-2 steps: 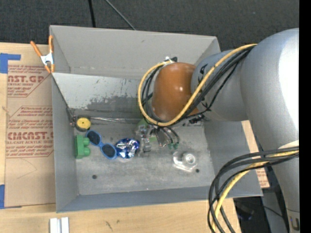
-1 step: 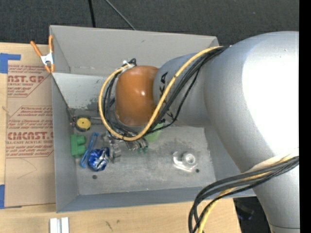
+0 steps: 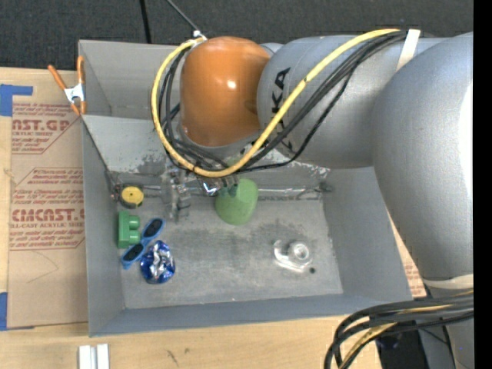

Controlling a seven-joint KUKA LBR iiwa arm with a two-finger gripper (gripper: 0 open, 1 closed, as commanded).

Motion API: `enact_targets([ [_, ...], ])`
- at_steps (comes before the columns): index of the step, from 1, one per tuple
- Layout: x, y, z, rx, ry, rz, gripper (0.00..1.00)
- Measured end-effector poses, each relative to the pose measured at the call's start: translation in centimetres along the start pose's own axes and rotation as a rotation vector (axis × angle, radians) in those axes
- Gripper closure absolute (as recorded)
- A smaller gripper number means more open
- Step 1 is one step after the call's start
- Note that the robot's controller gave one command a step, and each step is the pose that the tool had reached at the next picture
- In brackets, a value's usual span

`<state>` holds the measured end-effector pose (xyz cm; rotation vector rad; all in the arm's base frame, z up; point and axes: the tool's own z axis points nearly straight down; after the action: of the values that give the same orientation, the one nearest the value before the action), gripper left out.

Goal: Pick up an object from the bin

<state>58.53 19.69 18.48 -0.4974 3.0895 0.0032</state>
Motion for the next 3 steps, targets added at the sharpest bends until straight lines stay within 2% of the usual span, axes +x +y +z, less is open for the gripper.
enact_targets([
  [1,0.3,0.0,0.5,-0.001,0.009,0.001,0.0],
  [2,2.6,3.9,10.4,-0.001,0.009,-0.406,0.0],
  [3,2.5,3.7,10.1,0.002,0.013,-0.404,1.0],
])
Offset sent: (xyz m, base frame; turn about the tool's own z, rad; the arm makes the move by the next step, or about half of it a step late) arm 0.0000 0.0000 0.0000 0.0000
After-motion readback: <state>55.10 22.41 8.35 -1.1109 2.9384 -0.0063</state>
